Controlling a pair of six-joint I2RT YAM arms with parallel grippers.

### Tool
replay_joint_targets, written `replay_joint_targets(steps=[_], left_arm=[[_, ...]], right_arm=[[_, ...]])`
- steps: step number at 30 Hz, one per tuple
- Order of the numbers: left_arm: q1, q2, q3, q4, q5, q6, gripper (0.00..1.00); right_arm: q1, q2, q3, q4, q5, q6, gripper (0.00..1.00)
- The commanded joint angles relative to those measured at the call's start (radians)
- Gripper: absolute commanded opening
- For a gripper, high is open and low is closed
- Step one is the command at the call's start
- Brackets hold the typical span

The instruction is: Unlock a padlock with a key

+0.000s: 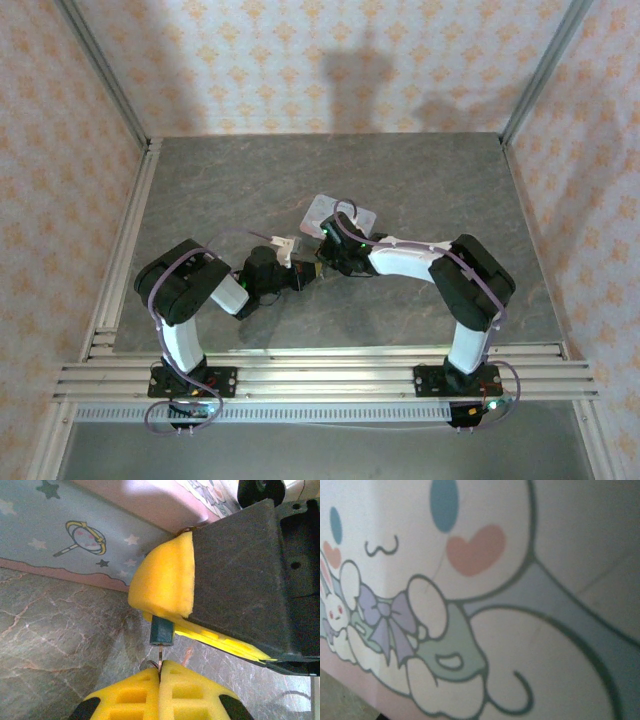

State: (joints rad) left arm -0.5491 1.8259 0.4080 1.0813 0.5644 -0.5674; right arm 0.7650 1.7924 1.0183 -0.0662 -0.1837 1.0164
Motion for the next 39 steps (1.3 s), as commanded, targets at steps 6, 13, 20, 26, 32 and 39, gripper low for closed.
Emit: replay_joint_targets(steps=[6, 13, 20, 26, 32, 39], left_arm=[[-0.009, -0.086, 0.045, -0.087, 0.01, 0.102, 0.0], [-0.112, -0.223, 0.124, -0.433, -0.173, 0.426, 0.0], [-0.301, -0.248, 0.165, -0.59, -0.564, 0.65, 0.0], [-0.31, -0.276, 0.119, -0.557, -0.62, 0.614, 0.0], [-0.236, -0.287, 0.049, -0.436, -0.477, 0.471, 0.0], [-0.21, -0.257, 0.055, -0.416, -0.418, 0.437, 0.0]], right_arm=[[0.002, 0.022, 0.016, -0.078, -0.019, 0.006, 0.0], [0.0, 0.033, 0.115, -0.232, -0.105, -0.008, 0.0], [-0.003, 0.072, 0.264, -0.446, -0.167, -0.097, 0.0], [-0.003, 0.069, 0.285, -0.5, -0.179, -0.123, 0.3], [-0.003, -0.008, 0.266, -0.506, -0.132, -0.128, 0.53], [-0.003, -0.081, 0.208, -0.467, -0.102, -0.104, 0.54]])
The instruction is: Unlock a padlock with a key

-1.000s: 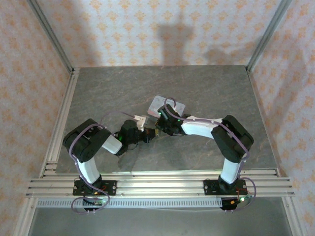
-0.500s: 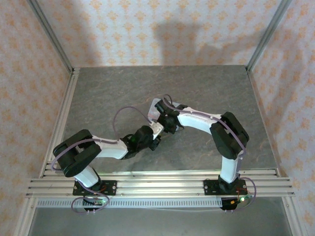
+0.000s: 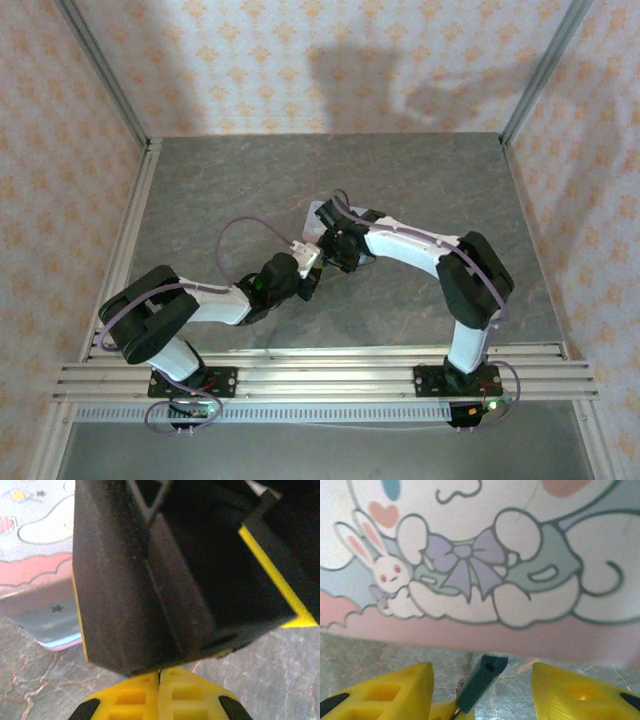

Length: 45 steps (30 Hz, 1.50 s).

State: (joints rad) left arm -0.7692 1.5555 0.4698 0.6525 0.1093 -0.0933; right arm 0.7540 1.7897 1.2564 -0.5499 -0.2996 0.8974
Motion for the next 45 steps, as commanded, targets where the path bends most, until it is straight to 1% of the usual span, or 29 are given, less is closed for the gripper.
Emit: replay_joint_targets(steps=[1, 7, 13, 22, 25, 30, 32, 36, 37, 41, 45], left_arm=[[0.01, 0.014, -0.005, 0.009, 0.039, -0.037, 0.0], [0.01, 0.015, 0.0, -0.009, 0.038, -0.03, 0.0], [0.009, 0.013, 0.0, -0.014, 0.038, -0.032, 0.0], [0.008, 0.001, -0.01, -0.016, 0.043, -0.034, 0.0], [0.008, -0.005, -0.015, -0.019, 0.043, -0.034, 0.0], [0.007, -0.012, -0.017, -0.017, 0.049, -0.038, 0.0], [0.007, -0.012, -0.019, -0.014, 0.05, -0.04, 0.0], [0.005, -0.014, -0.023, -0.008, 0.052, -0.046, 0.0], [0.006, -0.017, -0.026, -0.006, 0.052, -0.047, 0.0], [0.004, -0.041, -0.039, -0.018, 0.046, -0.058, 0.0], [0.004, -0.097, -0.048, -0.08, 0.037, -0.067, 0.23]], right_arm=[[0.008, -0.09, -0.046, 0.032, 0.019, 0.023, 0.54], [0.01, -0.112, -0.108, 0.099, 0.014, 0.064, 0.52], [0.01, -0.105, -0.157, 0.158, 0.004, 0.105, 0.45], [0.01, -0.07, -0.143, 0.169, 0.023, 0.112, 0.31], [0.01, -0.061, -0.14, 0.168, 0.029, 0.111, 0.28], [0.009, -0.041, -0.136, 0.17, 0.03, 0.113, 0.27], [0.01, -0.035, -0.133, 0.174, 0.029, 0.113, 0.21], [0.01, -0.03, -0.136, 0.174, 0.04, 0.112, 0.02], [0.01, -0.03, -0.141, 0.176, 0.043, 0.113, 0.0], [0.009, -0.051, -0.184, 0.219, 0.057, 0.126, 0.0], [0.003, -0.087, -0.226, 0.233, 0.076, 0.081, 0.0]])
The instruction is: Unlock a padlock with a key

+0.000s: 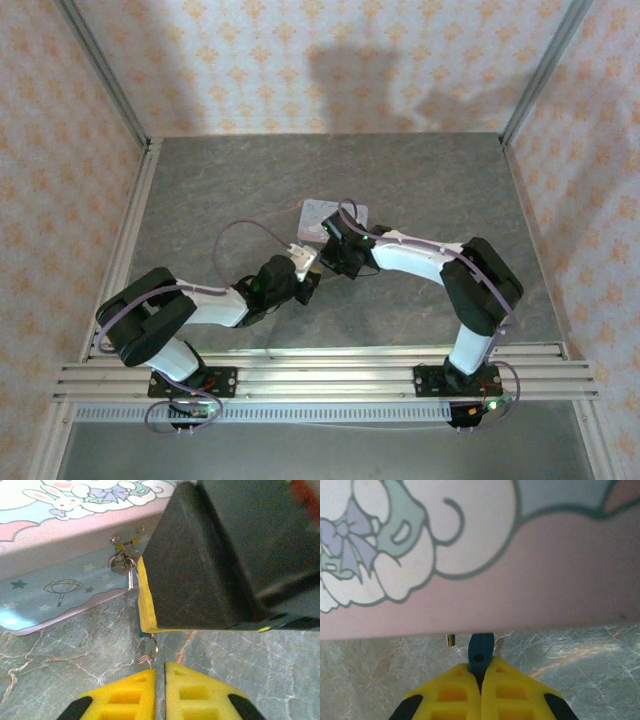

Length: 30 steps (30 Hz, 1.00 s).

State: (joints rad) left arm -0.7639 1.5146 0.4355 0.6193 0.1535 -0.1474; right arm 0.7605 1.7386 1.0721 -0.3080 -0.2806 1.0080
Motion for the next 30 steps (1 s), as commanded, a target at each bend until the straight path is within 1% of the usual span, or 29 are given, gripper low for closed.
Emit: replay_joint_targets(steps=[1, 3, 5, 8, 12, 16, 22, 25, 30], left_arm=[[-0.002, -0.076, -0.02, -0.063, -0.015, -0.018, 0.28], [0.0, -0.117, -0.033, -0.093, -0.035, -0.029, 0.34], [0.0, -0.158, -0.045, -0.126, -0.067, -0.046, 0.38], [0.001, -0.199, -0.049, -0.168, -0.104, -0.068, 0.39], [0.003, -0.198, -0.016, -0.235, -0.125, -0.1, 0.4], [0.005, -0.163, 0.045, -0.306, -0.123, -0.141, 0.39], [0.005, -0.119, 0.066, -0.273, -0.092, -0.187, 0.39], [0.004, -0.104, 0.075, -0.277, -0.089, -0.189, 0.38], [0.004, -0.112, 0.062, -0.277, -0.094, -0.188, 0.38]], right_arm=[[-0.012, -0.047, -0.051, -0.012, 0.06, -0.043, 0.0], [-0.031, -0.072, -0.073, -0.004, 0.052, -0.068, 0.0], [-0.059, -0.089, -0.084, -0.01, 0.037, -0.098, 0.0], [-0.096, -0.1, -0.083, -0.032, 0.023, -0.138, 0.0], [-0.125, -0.109, -0.089, -0.009, -0.002, -0.155, 0.0], [-0.125, -0.133, -0.106, 0.013, 0.01, -0.1, 0.0], [-0.118, -0.177, -0.173, 0.134, 0.061, 0.051, 0.0], [-0.11, -0.17, -0.146, 0.151, 0.094, 0.075, 0.0], [-0.104, -0.139, -0.072, 0.133, 0.105, 0.069, 0.0]])
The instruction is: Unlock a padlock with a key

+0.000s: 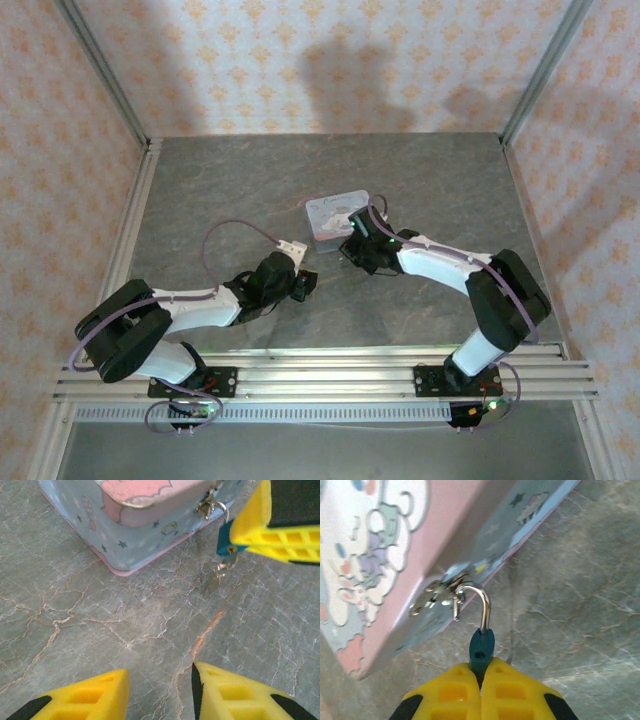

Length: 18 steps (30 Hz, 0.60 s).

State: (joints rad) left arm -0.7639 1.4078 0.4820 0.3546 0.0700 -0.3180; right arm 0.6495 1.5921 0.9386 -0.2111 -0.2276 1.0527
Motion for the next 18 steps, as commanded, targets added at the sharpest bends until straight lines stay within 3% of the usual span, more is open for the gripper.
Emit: replay_joint_targets(steps=[1, 11, 18], left_arm=[[0.005, -0.01, 0.014, -0.015, -0.013, -0.017, 0.38], [0.005, -0.07, -0.014, -0.052, -0.038, 0.001, 0.37], [0.006, -0.111, -0.017, -0.089, -0.057, 0.01, 0.38]], right_arm=[[0.009, 0.015, 0.071, 0.035, 0.056, 0.024, 0.0], [0.012, 0.101, 0.035, 0.123, 0.077, 0.109, 0.0], [0.01, 0.075, -0.009, 0.147, 0.155, 0.142, 0.0]])
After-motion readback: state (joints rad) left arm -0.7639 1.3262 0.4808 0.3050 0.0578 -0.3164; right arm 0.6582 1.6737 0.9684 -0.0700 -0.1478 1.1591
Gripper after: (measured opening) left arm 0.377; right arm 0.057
